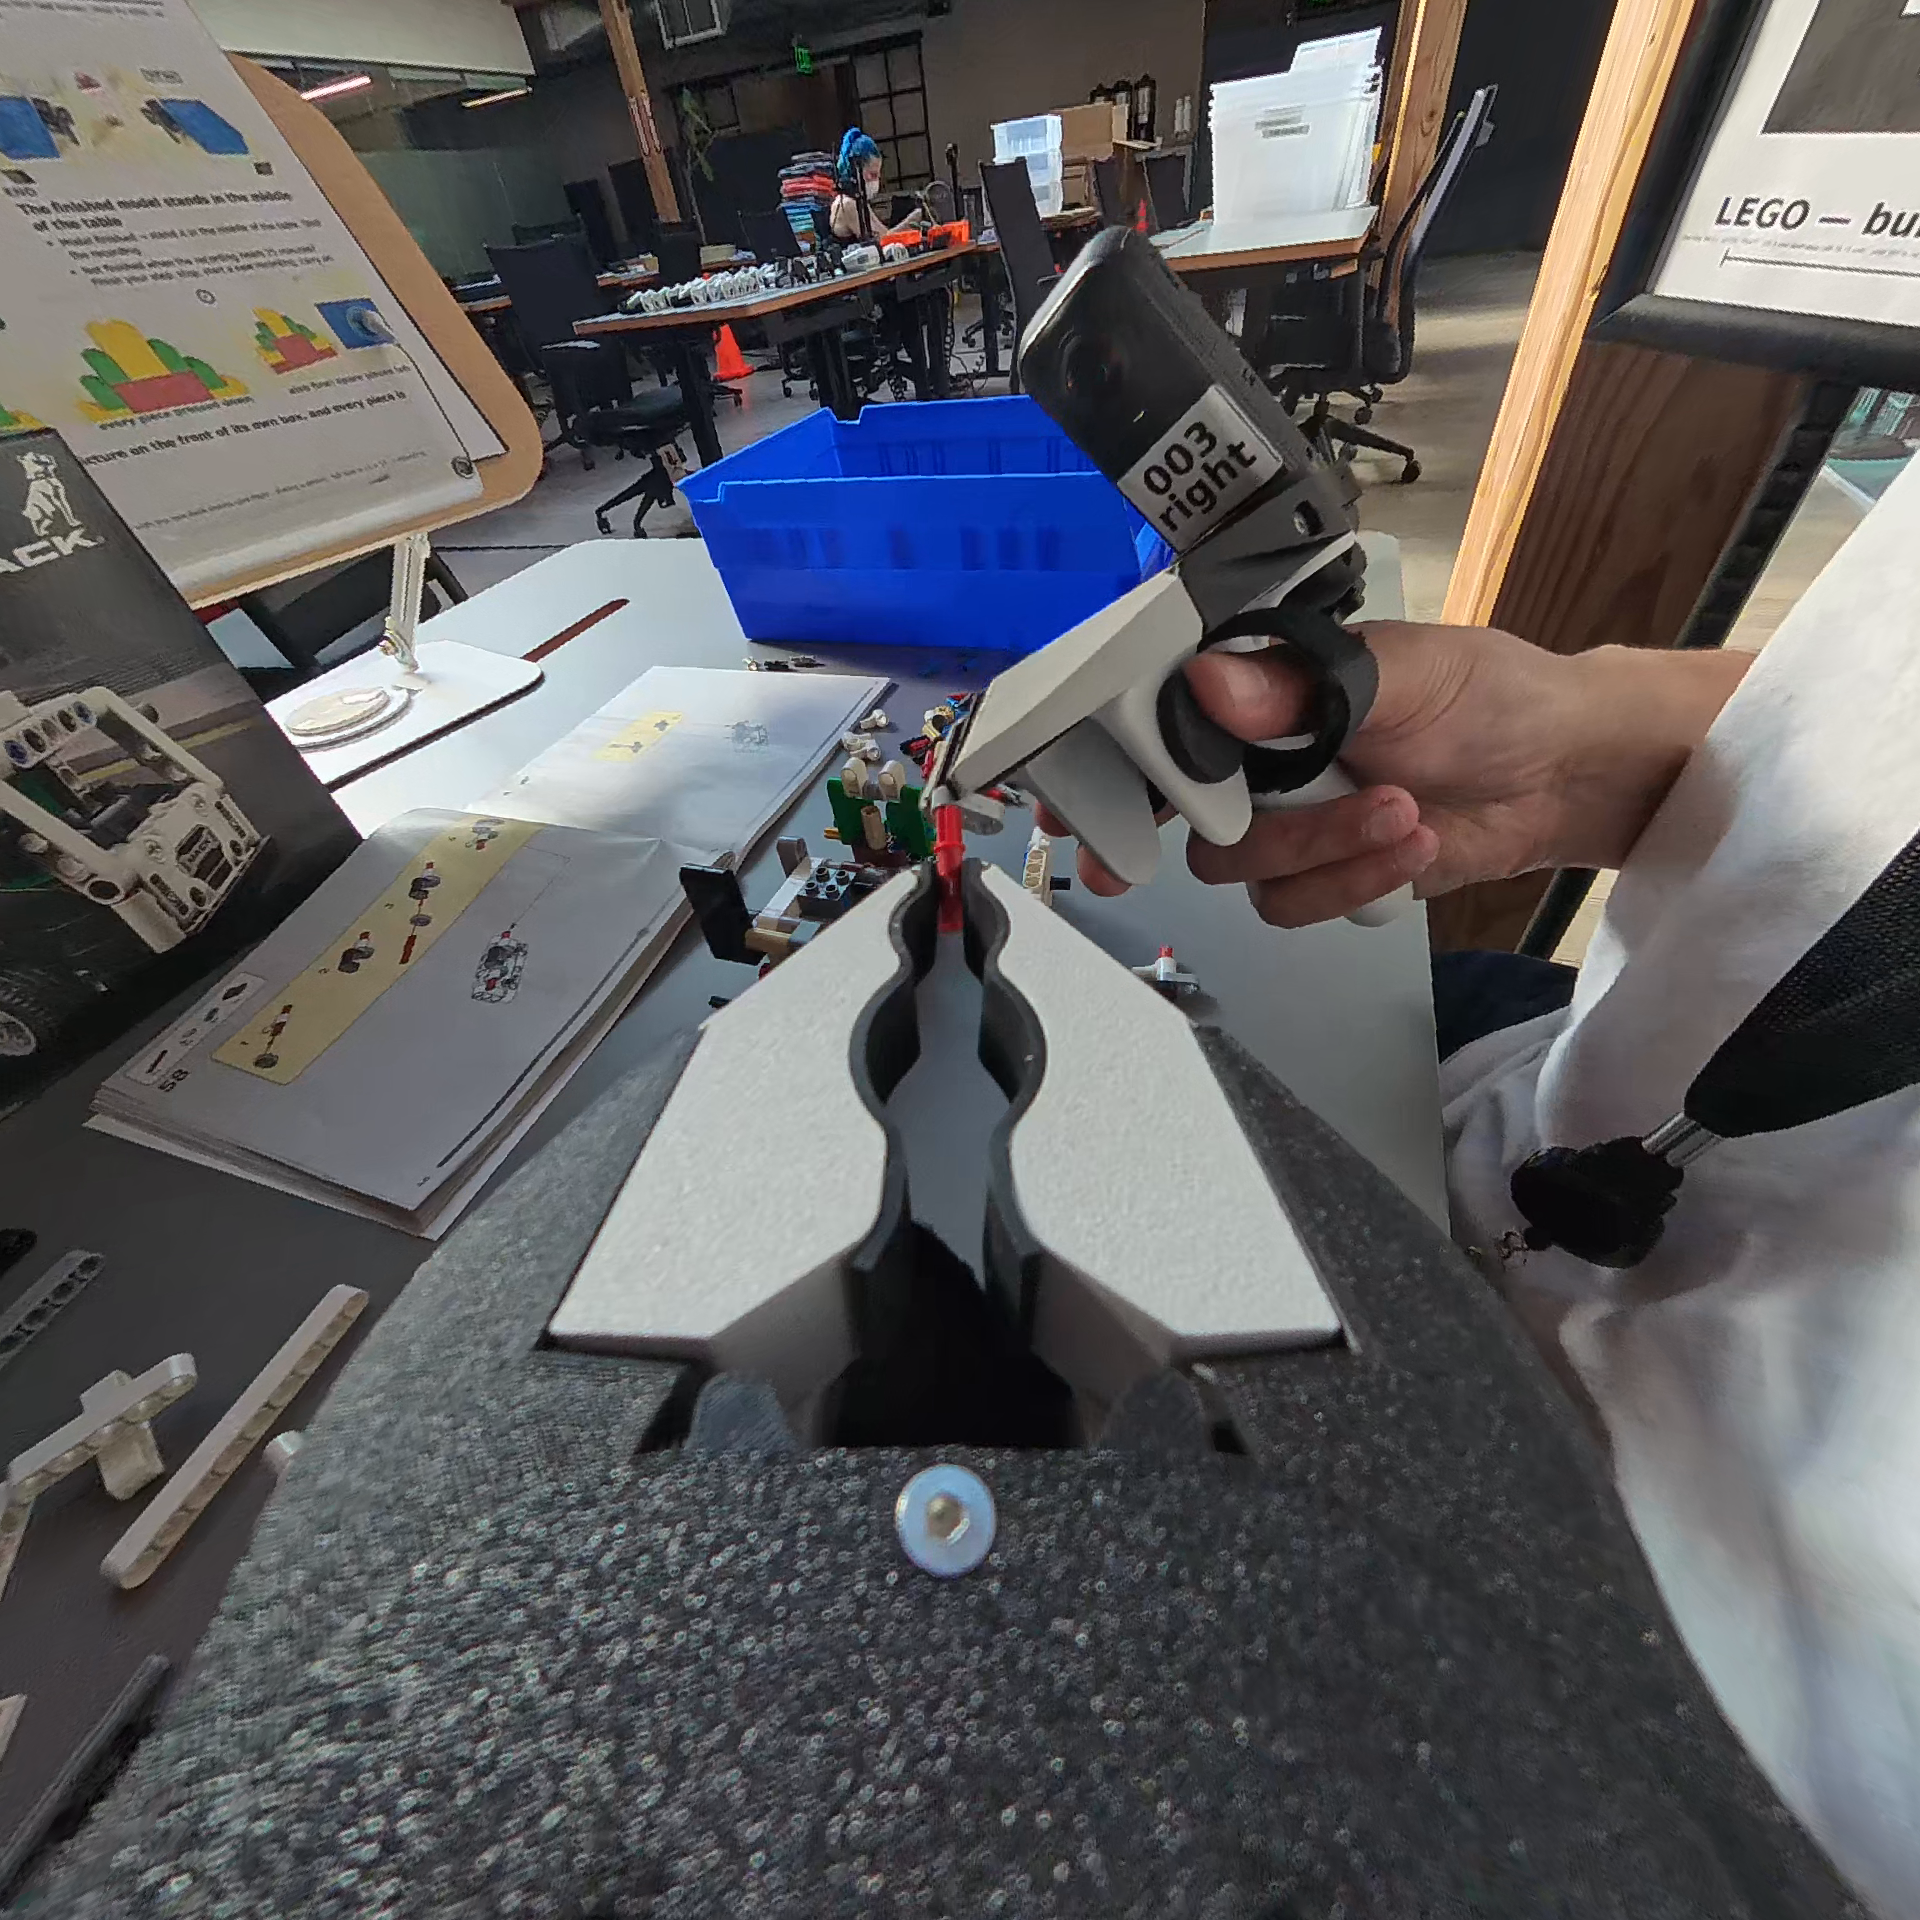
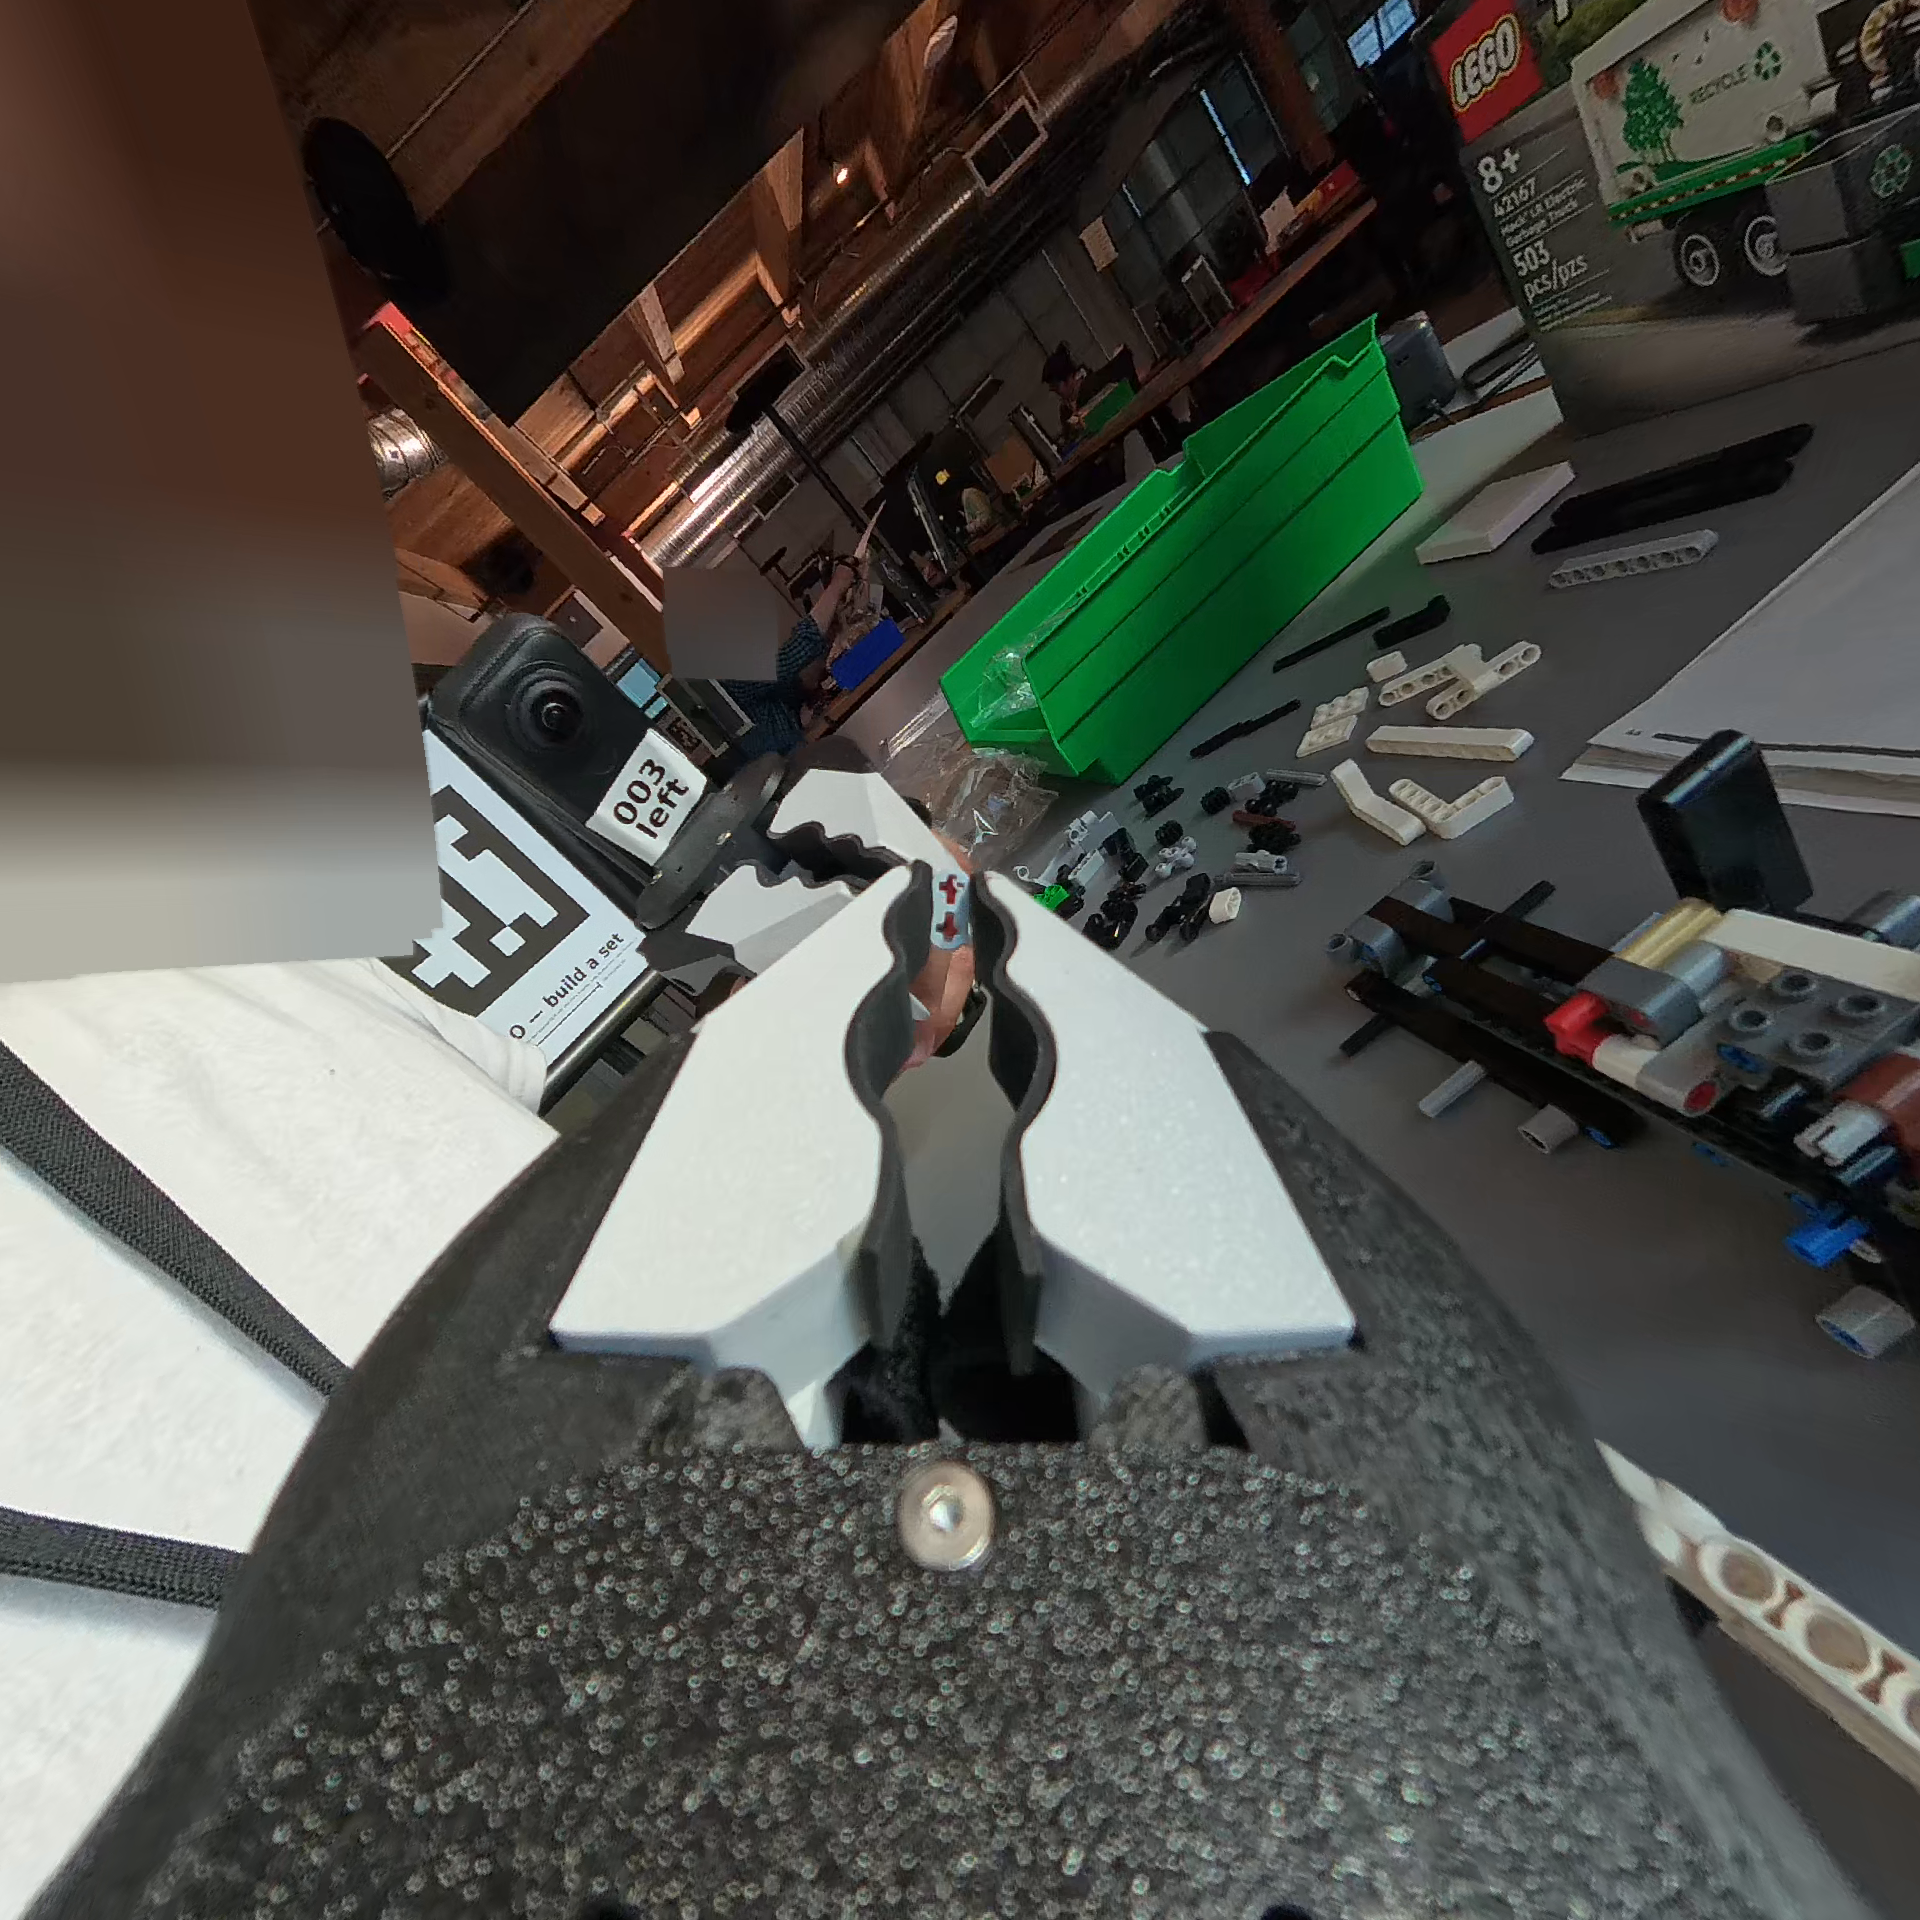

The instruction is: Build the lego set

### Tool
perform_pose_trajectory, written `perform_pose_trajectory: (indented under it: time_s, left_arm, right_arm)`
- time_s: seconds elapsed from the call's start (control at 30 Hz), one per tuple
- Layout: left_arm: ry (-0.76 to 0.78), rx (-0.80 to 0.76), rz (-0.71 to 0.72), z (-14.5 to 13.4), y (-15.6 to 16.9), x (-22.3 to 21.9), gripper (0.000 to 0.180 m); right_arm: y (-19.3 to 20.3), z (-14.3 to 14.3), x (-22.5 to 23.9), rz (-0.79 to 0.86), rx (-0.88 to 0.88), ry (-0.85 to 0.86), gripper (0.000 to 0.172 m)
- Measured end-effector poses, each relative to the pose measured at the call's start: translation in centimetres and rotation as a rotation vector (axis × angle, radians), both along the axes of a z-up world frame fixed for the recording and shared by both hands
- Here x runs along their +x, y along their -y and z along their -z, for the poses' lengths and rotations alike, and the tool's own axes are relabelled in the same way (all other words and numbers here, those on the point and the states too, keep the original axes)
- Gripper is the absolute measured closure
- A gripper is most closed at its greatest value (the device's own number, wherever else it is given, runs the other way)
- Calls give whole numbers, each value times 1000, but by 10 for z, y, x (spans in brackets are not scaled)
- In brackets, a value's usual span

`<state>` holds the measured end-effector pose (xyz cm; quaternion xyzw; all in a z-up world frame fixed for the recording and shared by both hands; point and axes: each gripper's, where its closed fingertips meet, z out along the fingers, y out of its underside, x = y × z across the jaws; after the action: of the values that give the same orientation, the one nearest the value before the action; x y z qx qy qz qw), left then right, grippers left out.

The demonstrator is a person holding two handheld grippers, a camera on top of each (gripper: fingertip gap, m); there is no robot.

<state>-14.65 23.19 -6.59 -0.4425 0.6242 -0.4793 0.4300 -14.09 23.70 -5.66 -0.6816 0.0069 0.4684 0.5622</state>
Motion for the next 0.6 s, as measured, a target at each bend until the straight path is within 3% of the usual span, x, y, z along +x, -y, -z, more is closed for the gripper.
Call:
perform_pose_trajectory:
  time_s: [0.2, 0.6]
  left_arm:
    - [-24, 18, 6, 3, 1, 1, 179]
    - [-174, 112, 32, 29, 1, -2, 179]
  right_arm:
    - [1, 0, -1, -32, -11, -74, 168]
    - [1, 25, -4, 2, -59, 209, 166]
